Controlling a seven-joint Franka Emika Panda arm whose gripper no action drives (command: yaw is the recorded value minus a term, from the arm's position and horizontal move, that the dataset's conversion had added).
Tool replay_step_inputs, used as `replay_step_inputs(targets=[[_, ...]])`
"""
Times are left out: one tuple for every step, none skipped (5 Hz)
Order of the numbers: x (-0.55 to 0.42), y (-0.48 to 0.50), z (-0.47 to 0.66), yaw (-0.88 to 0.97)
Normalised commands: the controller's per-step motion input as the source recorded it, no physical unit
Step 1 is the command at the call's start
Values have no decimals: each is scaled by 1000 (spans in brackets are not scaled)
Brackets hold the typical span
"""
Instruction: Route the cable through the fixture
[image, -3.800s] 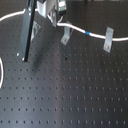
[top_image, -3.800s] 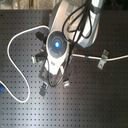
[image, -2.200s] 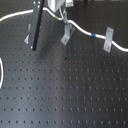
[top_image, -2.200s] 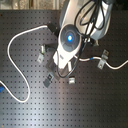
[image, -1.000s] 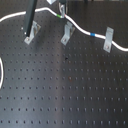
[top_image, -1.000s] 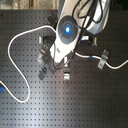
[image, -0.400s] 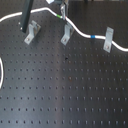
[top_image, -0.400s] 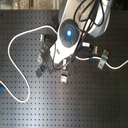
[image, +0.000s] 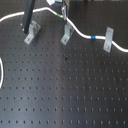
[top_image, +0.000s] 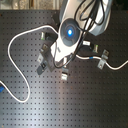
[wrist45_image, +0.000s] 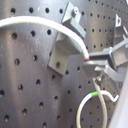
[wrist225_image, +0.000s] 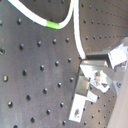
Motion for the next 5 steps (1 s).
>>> replay_step_inputs(targets=[[74, 52, 184, 109], [68, 129, 161, 109], [-11, 121, 135, 37], [-33, 53, 86, 77], [132, 153, 148, 86]])
